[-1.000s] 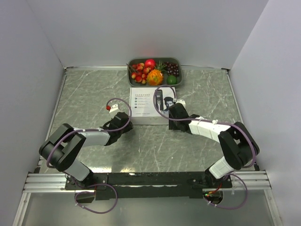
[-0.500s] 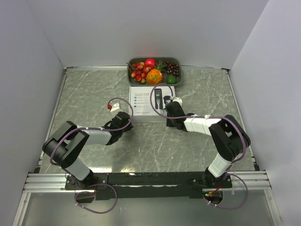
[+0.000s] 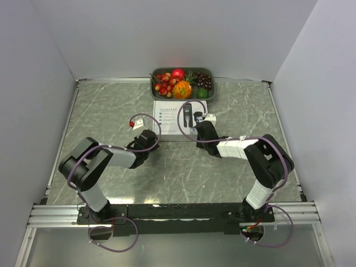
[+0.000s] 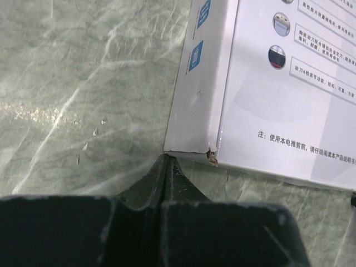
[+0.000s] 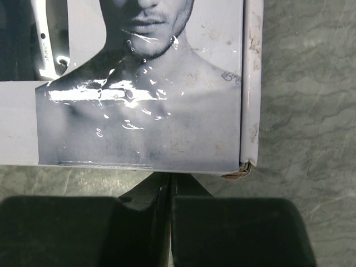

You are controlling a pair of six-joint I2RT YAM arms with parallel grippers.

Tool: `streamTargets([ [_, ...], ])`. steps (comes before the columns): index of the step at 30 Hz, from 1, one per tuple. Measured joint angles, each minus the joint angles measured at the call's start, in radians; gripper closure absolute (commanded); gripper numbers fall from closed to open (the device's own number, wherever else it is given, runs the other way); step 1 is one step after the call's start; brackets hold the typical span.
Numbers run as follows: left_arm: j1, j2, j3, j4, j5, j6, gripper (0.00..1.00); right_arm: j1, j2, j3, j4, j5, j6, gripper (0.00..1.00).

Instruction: Sort the hair-cutting tools

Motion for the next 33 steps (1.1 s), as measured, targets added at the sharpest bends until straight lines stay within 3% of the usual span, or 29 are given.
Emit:
streamTargets([
  [12, -0.003, 0.015, 0.006, 0.033, -0.030, 0.021, 0.99, 0.004, 0.006, -0.001, 0.019, 0.011, 0.000, 1.00],
  [13, -0.002, 0.006, 0.000, 0.033, -0.027, 0.020, 0.99, 0.006, 0.003, -0.003, 0.018, 0.014, 0.000, 0.91],
  [16, -0.001, -0.065, -0.023, 0.022, -0.007, 0.017, 0.97, 0.021, -0.045, -0.038, 0.010, 0.037, 0.000, 0.77],
  [20, -0.002, -0.213, -0.075, -0.006, 0.015, 0.016, 0.79, 0.038, -0.213, -0.099, -0.055, 0.073, -0.008, 0.67],
  [25, -0.002, -0.394, -0.093, -0.108, 0.026, 0.016, 0.68, 0.046, -0.486, -0.116, -0.117, 0.091, -0.032, 0.53],
  [26, -0.003, -0.431, -0.093, -0.136, 0.026, 0.017, 0.58, 0.046, -0.535, -0.116, -0.134, 0.091, -0.041, 0.48],
  [28, -0.004, -0.512, -0.093, -0.190, 0.026, 0.023, 0.46, 0.046, -0.618, -0.115, -0.173, 0.089, -0.058, 0.45],
  [31, -0.004, -0.624, -0.093, -0.255, 0.026, 0.030, 0.33, 0.046, -0.692, -0.103, -0.254, 0.089, -0.084, 0.29],
  [32, -0.004, -0.669, -0.092, -0.282, 0.025, 0.035, 0.17, 0.046, -0.707, -0.097, -0.284, 0.087, -0.092, 0.01],
  [33, -0.004, -0.704, -0.090, -0.303, 0.025, 0.042, 0.06, 0.046, -0.721, -0.090, -0.315, 0.085, -0.100, 0.00],
])
